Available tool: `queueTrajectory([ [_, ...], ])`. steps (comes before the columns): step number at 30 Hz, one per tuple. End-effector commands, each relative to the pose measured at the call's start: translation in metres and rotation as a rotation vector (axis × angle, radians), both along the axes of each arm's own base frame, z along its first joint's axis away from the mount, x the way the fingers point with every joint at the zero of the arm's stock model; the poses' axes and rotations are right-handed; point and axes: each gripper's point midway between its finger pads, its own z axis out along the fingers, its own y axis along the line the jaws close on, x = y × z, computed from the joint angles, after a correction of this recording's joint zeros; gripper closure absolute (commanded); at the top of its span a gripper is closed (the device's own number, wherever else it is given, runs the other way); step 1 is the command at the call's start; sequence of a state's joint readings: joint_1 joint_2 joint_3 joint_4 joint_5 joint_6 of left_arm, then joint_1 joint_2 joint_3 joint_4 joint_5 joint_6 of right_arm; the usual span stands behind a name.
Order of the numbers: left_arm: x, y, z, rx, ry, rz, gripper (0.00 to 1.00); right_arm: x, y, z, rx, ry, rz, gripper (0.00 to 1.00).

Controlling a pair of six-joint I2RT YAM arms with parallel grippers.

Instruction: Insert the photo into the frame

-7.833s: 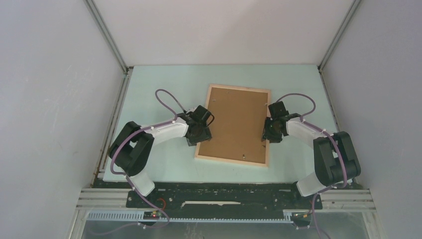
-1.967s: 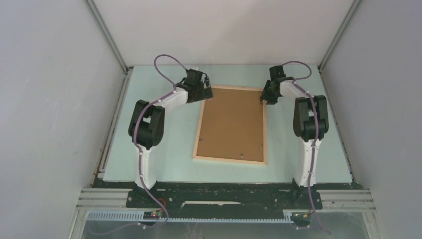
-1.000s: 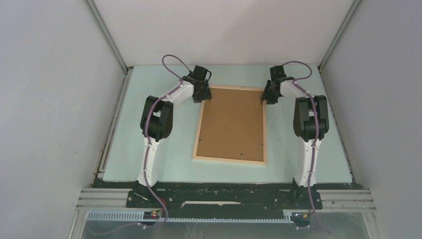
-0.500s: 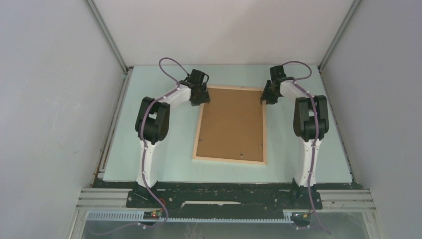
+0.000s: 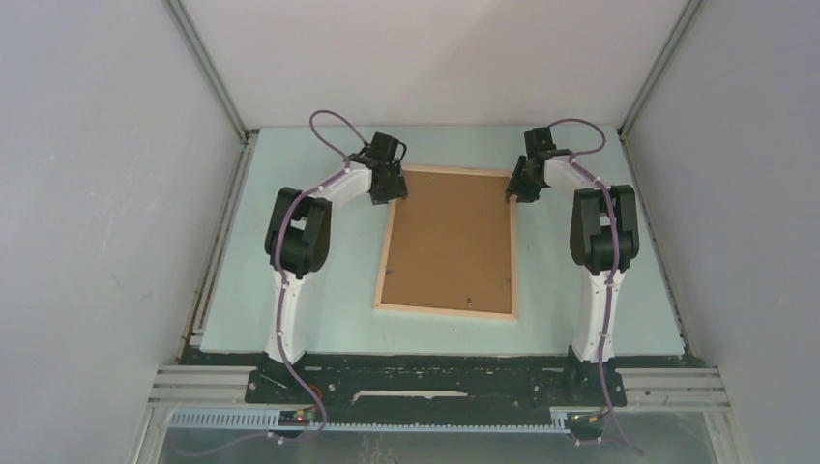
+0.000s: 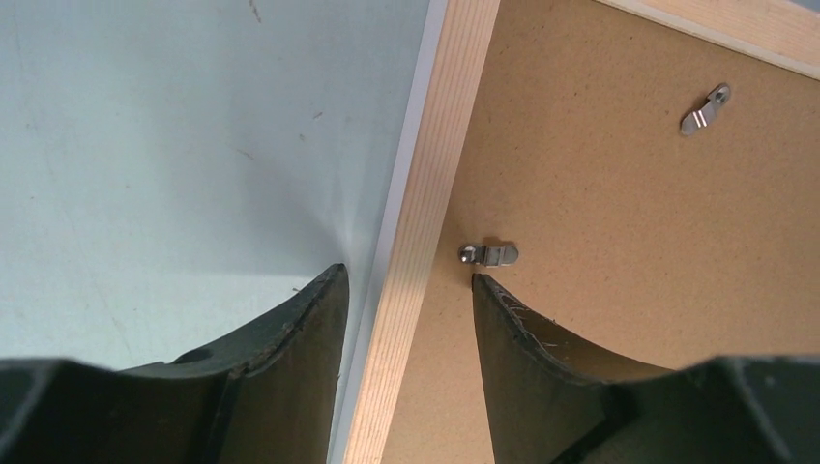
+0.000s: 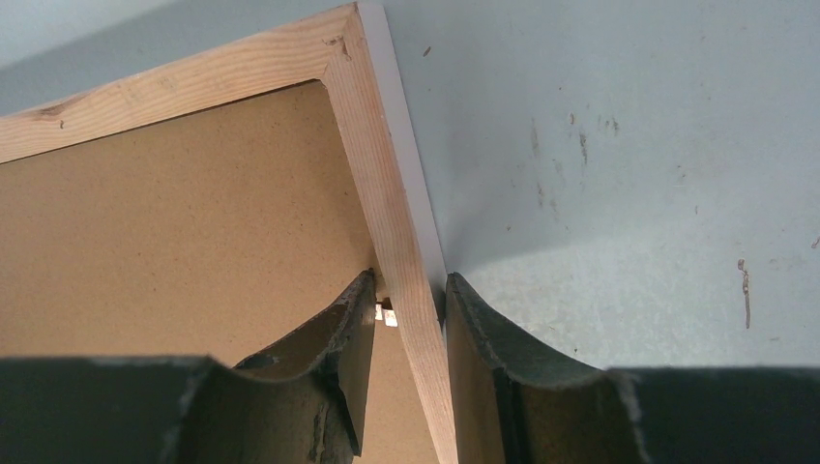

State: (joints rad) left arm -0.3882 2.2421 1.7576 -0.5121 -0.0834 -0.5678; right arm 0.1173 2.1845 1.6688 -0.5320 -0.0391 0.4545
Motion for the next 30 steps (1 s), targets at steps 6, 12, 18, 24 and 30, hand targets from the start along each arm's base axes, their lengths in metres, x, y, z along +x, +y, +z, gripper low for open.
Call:
queueTrajectory([
  [6,0.018,-0.012,0.005,-0.011,-0.020,0.016,0.43,0.002,0.013,0.008,0.037,-0.026,0.037,0.60],
  [12,0.022,-0.006,0.003,0.000,-0.022,0.070,0.47,0.003,0.014,0.008,0.038,-0.027,0.039,0.60],
  [18,0.021,0.009,0.003,-0.040,-0.054,0.174,0.62,0.002,0.016,0.007,0.045,-0.025,0.042,0.61],
  [24,0.029,0.010,0.003,-0.109,-0.078,0.248,0.69,0.001,0.016,0.006,0.046,-0.021,0.045,0.61],
  [30,0.033,0.012,0.003,-0.177,-0.098,0.314,0.76,0.002,0.016,0.006,0.052,-0.022,0.046,0.61],
])
